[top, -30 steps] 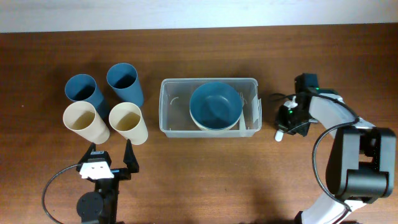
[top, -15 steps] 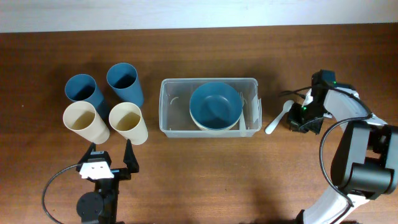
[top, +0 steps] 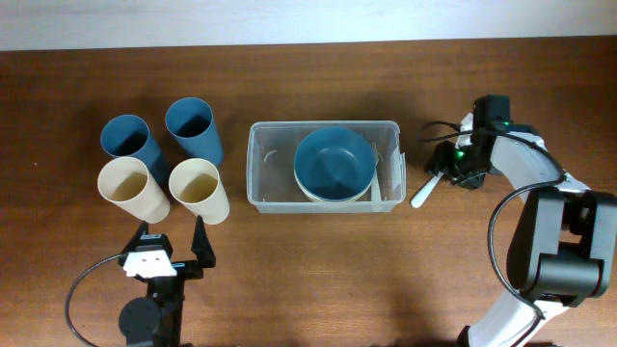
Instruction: Pack container
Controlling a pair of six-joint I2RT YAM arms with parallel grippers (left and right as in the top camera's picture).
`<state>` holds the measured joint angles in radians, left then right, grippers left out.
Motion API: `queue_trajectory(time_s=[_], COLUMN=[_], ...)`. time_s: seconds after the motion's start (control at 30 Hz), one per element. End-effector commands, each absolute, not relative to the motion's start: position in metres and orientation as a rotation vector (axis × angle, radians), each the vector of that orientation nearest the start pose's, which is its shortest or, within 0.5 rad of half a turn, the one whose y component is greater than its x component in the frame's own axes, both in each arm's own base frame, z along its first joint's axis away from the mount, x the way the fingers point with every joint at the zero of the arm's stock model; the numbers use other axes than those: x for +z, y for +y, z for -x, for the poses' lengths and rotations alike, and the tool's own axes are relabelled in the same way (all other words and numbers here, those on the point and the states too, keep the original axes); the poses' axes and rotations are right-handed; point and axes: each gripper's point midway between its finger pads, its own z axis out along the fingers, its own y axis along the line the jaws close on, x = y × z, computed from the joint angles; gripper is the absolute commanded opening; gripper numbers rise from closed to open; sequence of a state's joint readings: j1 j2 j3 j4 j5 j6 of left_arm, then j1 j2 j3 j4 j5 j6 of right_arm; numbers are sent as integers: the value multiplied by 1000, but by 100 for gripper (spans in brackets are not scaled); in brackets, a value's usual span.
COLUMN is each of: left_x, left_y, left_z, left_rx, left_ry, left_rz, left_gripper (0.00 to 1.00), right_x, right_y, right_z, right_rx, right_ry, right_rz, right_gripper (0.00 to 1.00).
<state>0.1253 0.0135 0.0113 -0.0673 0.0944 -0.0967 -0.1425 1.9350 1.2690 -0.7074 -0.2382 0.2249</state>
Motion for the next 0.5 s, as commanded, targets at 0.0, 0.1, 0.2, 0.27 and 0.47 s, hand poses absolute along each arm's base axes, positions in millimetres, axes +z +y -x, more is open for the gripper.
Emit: queue_trajectory(time_s=[0.0,0.1,0.2,0.27,0.47], left_x=[159,159,159,159,159], left_y=[13,13,13,13,13], left_z=[-245,-245,-245,-245,-245], left_rx=[-51,-51,-51,-51,-51], left_ry=[1638,1638,1638,1638,1638], left_rz=[89,89,89,89,89], left_gripper=[100,100,100,100,100], right_x=[22,20,19,17,1], right_y=[-13,-19,-20,-22,-27], right_z=[-405,-405,-406,-406,-407], right_rx=[328,268,265,248,212], right_ry=[2859,2853,2852,2853,2859], right_rz=[-485,-532,-532,-560,-627], right_gripper=[59,59,58,58,58])
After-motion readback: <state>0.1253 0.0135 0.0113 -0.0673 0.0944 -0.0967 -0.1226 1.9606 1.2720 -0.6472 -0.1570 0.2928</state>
